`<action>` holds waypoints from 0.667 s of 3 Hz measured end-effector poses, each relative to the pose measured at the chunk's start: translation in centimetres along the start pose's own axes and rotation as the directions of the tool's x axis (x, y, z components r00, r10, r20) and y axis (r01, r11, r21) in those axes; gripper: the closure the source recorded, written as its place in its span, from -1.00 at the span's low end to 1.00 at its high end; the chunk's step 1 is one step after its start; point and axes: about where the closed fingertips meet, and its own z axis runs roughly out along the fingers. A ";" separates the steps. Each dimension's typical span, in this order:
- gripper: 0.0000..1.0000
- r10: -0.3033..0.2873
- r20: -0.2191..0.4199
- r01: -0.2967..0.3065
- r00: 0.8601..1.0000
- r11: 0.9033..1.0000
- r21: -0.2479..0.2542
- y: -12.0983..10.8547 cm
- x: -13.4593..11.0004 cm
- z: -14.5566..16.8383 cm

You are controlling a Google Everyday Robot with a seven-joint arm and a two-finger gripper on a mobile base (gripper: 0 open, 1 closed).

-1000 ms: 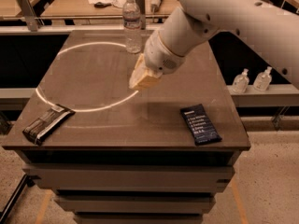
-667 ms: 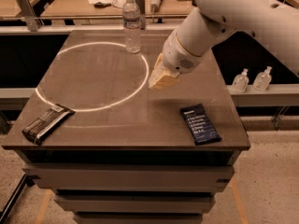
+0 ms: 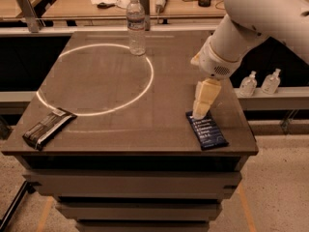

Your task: Move rxbar blueberry near rxbar chocolate

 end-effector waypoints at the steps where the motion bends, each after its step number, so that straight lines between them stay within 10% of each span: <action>1: -1.00 0.013 -0.059 -0.014 0.998 1.000 -0.003 0.1 4.1 -1.4; 2: -1.00 -0.032 -0.105 0.028 0.994 0.999 -0.038 1.8 6.9 -2.9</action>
Offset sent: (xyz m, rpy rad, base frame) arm -0.0540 -0.1110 0.0036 -0.1784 0.0685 0.0620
